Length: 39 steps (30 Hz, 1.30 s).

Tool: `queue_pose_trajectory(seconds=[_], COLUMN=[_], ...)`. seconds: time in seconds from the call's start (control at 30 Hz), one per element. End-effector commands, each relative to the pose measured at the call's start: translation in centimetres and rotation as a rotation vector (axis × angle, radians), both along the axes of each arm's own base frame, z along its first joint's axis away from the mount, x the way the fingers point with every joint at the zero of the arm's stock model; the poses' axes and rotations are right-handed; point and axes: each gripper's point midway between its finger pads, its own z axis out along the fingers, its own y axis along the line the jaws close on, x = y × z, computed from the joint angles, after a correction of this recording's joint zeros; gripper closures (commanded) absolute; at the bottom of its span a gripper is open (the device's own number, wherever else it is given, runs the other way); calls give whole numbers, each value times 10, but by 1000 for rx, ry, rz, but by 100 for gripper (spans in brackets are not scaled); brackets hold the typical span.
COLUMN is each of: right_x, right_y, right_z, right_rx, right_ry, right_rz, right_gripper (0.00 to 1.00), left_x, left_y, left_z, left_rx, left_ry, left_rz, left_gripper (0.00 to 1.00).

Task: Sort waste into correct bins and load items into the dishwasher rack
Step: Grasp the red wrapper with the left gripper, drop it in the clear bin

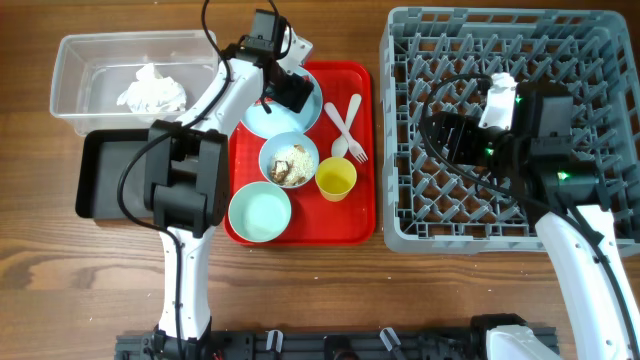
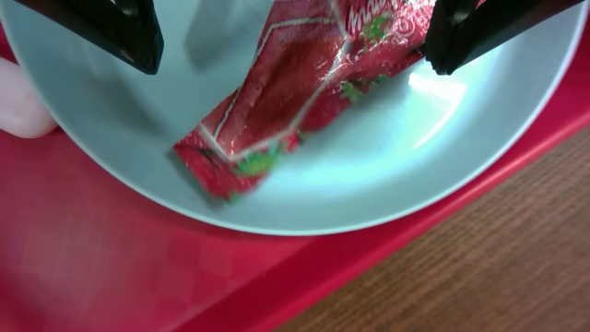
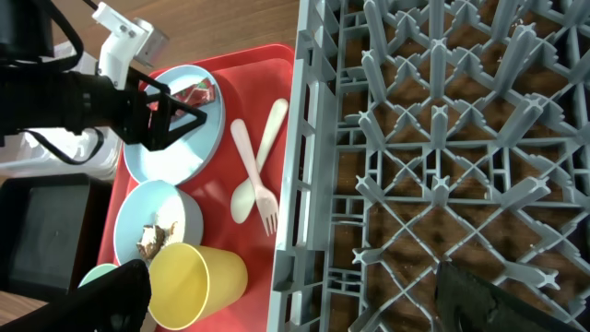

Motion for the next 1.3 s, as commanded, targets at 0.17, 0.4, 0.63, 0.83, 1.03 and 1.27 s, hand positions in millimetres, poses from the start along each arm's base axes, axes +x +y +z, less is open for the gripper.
queue_pose_trajectory(seconds=[0.17, 0.4, 0.63, 0.83, 1.03, 1.27], right_x=[2, 2, 2, 2, 2, 2], right_y=[1, 1, 1, 1, 1, 1], right_z=[2, 1, 2, 2, 2, 2], right_rx=[12, 12, 13, 13, 13, 12], right_ry=[4, 4, 0, -1, 0, 0], right_rz=[-6, -6, -6, -6, -7, -5], right_gripper=[0, 0, 0, 0, 0, 0], left_x=[-10, -9, -17, -21, -13, -4], left_y=[-1, -1, 32, 133, 199, 210], left_z=[-40, -7, 147, 186, 126, 107], left_rx=[-5, -76, -210, -148, -143, -140], left_ry=[86, 90, -76, -150, -33, -24], left_rz=[-10, 147, 325, 529, 710, 730], left_gripper=[40, 96, 96, 96, 74, 0])
